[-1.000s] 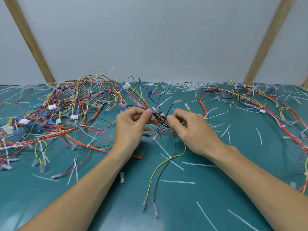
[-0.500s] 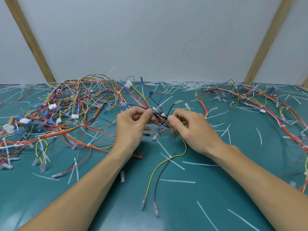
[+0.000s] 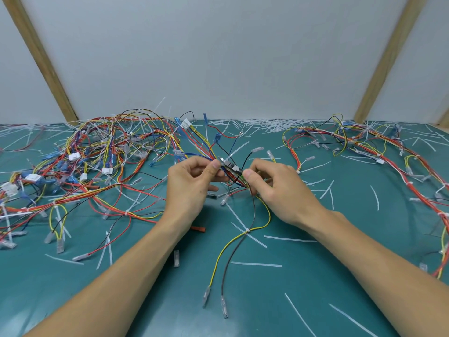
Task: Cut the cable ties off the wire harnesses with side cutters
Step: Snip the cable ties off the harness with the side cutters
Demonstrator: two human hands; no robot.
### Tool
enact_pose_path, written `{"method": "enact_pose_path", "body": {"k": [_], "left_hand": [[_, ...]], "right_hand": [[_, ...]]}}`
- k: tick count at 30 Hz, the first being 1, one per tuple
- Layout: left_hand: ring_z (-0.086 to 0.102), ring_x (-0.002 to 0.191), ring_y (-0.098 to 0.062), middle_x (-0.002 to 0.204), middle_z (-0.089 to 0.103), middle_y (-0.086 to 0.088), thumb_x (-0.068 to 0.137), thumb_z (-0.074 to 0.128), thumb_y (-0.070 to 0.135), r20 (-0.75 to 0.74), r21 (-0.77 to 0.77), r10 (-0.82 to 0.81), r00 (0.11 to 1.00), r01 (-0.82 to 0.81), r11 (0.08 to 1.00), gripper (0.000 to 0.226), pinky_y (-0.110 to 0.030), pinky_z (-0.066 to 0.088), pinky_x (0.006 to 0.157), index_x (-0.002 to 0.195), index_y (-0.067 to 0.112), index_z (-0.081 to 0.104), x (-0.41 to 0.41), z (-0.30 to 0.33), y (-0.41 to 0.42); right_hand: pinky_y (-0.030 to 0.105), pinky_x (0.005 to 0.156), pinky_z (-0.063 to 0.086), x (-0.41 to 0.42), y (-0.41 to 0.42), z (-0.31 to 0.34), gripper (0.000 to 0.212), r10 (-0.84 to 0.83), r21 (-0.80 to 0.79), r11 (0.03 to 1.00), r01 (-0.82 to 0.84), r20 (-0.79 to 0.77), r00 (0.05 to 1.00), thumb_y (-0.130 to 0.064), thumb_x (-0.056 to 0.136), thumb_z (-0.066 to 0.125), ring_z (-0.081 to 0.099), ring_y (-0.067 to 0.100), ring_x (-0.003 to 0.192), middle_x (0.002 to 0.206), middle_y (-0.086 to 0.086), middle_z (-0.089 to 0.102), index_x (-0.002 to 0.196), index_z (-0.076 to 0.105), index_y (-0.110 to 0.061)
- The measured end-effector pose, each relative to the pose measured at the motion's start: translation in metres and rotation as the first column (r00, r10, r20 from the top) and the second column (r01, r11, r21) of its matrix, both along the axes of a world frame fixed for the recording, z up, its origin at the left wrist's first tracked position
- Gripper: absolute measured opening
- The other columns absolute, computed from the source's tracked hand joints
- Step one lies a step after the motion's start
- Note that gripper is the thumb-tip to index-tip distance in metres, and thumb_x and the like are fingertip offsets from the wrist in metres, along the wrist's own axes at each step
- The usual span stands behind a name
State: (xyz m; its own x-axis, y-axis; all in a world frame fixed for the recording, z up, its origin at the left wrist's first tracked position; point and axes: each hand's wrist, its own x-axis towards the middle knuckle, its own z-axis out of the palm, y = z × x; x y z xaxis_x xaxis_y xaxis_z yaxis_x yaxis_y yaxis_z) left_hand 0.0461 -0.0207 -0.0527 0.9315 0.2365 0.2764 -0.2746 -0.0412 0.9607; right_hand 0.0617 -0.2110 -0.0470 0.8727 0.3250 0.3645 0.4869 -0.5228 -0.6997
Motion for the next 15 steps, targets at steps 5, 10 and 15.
{"method": "enact_pose_path", "body": {"k": [5, 10, 15], "left_hand": [[0.076, 0.076, -0.023, 0.071, 0.074, -0.004, 0.093, 0.069, 0.02, 0.0, -0.003, -0.003, 1.0, 0.003, 1.0, 0.017, -0.024, 0.055, 0.055, 0.078, 0.014, 0.068, 0.0012, -0.001, 0.0002], [0.076, 0.076, -0.022, 0.071, 0.074, -0.002, 0.093, 0.069, 0.02, -0.002, 0.003, -0.006, 1.0, 0.006, 1.0, 0.017, -0.025, 0.056, 0.055, 0.078, 0.013, 0.067, 0.0015, -0.0017, 0.0005], [0.076, 0.076, -0.021, 0.071, 0.074, 0.0, 0.093, 0.069, 0.021, -0.009, 0.03, -0.002, 1.0, 0.002, 1.0, 0.017, -0.033, 0.059, 0.06, 0.08, 0.011, 0.067, 0.0004, -0.0009, 0.0009]], "right_hand": [[0.044, 0.073, 0.052, 0.0007, 0.0005, 0.0, 0.033, -0.001, -0.006, 1.0, 0.001, 0.004, 1.0, -0.048, 0.099, 0.05, 0.059, 0.019, 0.069, 0.067, -0.005, 0.063, 0.073, 0.055, -0.029], [0.043, 0.072, 0.051, 0.0002, 0.0009, -0.0003, 0.034, -0.003, -0.014, 1.0, 0.003, 0.001, 1.0, -0.045, 0.101, 0.052, 0.058, 0.021, 0.068, 0.065, -0.005, 0.062, 0.073, 0.055, -0.027], [0.041, 0.072, 0.05, 0.0006, 0.0005, -0.0002, 0.033, -0.013, -0.02, 1.0, 0.013, -0.009, 1.0, -0.041, 0.103, 0.054, 0.058, 0.021, 0.068, 0.065, -0.005, 0.062, 0.073, 0.055, -0.028]]}}
